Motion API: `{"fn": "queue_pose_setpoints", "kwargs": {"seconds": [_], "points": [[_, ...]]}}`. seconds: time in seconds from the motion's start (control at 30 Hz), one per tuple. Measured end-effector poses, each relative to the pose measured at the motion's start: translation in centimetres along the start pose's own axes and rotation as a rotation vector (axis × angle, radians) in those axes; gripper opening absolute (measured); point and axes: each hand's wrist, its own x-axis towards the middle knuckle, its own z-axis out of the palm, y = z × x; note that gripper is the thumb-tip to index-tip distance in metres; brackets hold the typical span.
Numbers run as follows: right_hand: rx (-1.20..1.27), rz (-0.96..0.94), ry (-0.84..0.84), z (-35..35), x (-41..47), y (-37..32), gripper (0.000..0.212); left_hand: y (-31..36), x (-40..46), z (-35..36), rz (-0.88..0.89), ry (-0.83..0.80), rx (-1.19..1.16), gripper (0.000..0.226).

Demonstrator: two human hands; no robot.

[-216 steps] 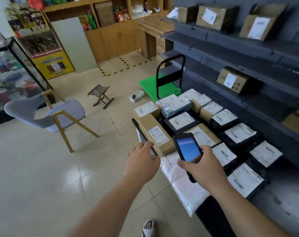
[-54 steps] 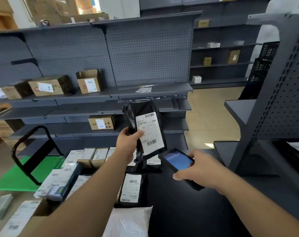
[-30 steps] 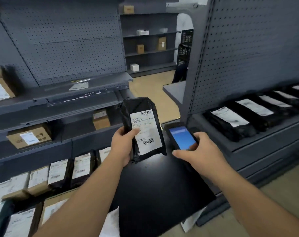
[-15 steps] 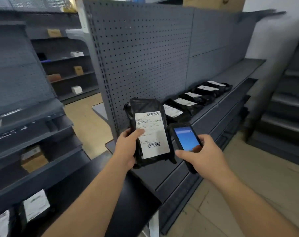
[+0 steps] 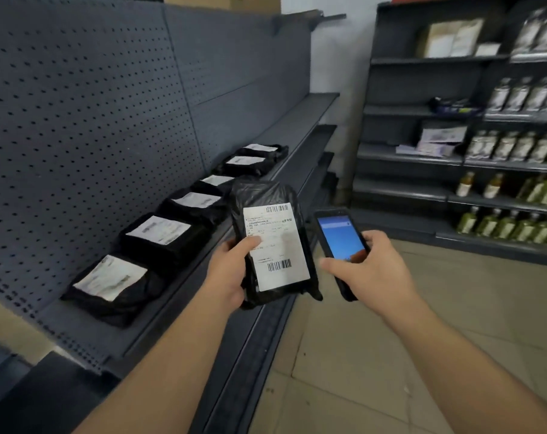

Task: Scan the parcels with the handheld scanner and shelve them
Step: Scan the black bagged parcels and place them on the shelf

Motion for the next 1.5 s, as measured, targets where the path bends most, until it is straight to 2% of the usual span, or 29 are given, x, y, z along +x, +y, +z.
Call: {"fn": "queue_pose_setpoints", "kwargs": {"seconds": [0.33, 0.6, 0.73, 0.97, 1.27, 1.5], "points": [[-0.030, 0.135, 0.187, -2.3, 13.8, 2.6, 0.086, -0.6, 14.7, 10.8, -0.096, -0.199, 0.121, 0.036], [0.014, 0.219, 0.351, -2.5, 25.9, 2.0, 0.090, 2.4, 27.4, 18.2, -0.126, -0.335, 0.194, 0.010], [0.028, 0.260, 0.400, -2.8, 30.8, 2.6, 0.091, 2.8, 32.8, 21.6, -0.150, -0.372, 0.202, 0.020], [0.050, 0.292, 0.429, -5.2, 40.6, 4.8, 0.089, 2.2, 41.1, 29.1, -0.178, -0.413, 0.240, 0.035], [0.087, 0.248, 0.389, -12.2, 56.4, 7.5, 0.090, 3.1, 51.6, 42.2, -0.146, -0.398, 0.251, 0.034], [0.093, 0.220, 0.355, -16.5, 67.3, 8.3, 0.096, 3.5, 58.3, 48.7, -0.165, -0.348, 0.215, 0.038]]}}
